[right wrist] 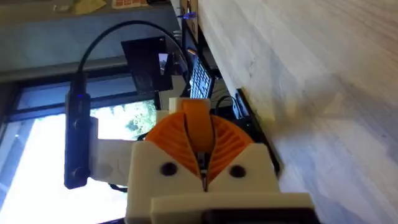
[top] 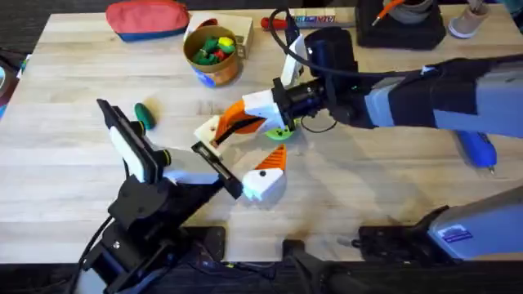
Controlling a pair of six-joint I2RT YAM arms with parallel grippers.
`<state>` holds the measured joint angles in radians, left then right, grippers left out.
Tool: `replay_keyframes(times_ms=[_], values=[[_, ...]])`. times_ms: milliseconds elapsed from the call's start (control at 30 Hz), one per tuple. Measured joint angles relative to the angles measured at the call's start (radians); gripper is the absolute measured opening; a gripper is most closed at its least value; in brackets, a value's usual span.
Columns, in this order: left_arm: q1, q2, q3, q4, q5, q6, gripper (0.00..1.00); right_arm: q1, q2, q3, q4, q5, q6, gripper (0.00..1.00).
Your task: Pick up the gripper from the table and insert it into the empty holder that is missing its gripper. Then pick up a screw, insert it into the mounting hole, and use the screwdriver to tighten it. Finally, clean up the table by picking up the vegetable and placing it into the bucket.
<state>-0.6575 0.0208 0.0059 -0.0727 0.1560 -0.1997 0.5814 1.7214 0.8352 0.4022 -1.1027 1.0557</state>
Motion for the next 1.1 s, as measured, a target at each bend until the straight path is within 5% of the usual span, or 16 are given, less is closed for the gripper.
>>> replay_keyframes(times_ms=[367,600,933,1100], values=[[0.0,0.0,0.0,-0.001,-0.005,-0.003,0.987,0.002,0.0,0.0,0.002,-0.01,-0.023,0.004],[0.0,0.0,0.0,0.002,0.01,0.008,0.986,-0.011,0.0,0.0,0.009,-0.058,-0.068,0.116],[-0.013,0.0,0.0,0.008,0.074,0.027,0.988,-0.015,0.0,0.0,0.043,-0.147,-0.092,0.544],[-0.013,0.0,0.0,0.009,0.086,0.027,0.987,-0.021,0.0,0.0,0.046,-0.156,-0.12,0.96]])
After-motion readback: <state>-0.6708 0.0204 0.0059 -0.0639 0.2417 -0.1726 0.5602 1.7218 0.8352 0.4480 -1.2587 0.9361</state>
